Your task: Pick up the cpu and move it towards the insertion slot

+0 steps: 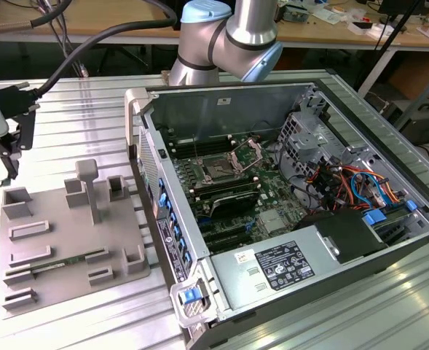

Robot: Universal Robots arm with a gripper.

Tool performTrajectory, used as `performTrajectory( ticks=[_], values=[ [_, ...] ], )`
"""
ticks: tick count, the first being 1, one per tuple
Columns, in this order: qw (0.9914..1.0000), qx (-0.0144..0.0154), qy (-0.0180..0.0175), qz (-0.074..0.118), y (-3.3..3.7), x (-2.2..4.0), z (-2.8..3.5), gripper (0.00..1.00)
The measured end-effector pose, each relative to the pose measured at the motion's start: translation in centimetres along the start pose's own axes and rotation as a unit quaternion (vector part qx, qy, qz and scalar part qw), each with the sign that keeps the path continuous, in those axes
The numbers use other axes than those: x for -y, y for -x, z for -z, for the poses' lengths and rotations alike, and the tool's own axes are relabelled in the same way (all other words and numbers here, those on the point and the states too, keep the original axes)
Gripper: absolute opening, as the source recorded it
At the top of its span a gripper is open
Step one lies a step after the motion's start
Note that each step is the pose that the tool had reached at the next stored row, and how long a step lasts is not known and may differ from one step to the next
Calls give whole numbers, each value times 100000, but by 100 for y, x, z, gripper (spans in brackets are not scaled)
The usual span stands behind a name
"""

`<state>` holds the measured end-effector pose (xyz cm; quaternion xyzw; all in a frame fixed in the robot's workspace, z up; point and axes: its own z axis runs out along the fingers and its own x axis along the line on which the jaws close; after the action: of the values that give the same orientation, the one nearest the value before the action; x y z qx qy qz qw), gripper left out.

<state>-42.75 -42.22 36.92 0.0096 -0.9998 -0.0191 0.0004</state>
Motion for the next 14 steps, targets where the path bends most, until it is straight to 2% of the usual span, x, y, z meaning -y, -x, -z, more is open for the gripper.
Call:
performTrajectory(
  ticks=[14],
  values=[
    [100000,-4,-4,1,0,-1,38,55]
  ],
)
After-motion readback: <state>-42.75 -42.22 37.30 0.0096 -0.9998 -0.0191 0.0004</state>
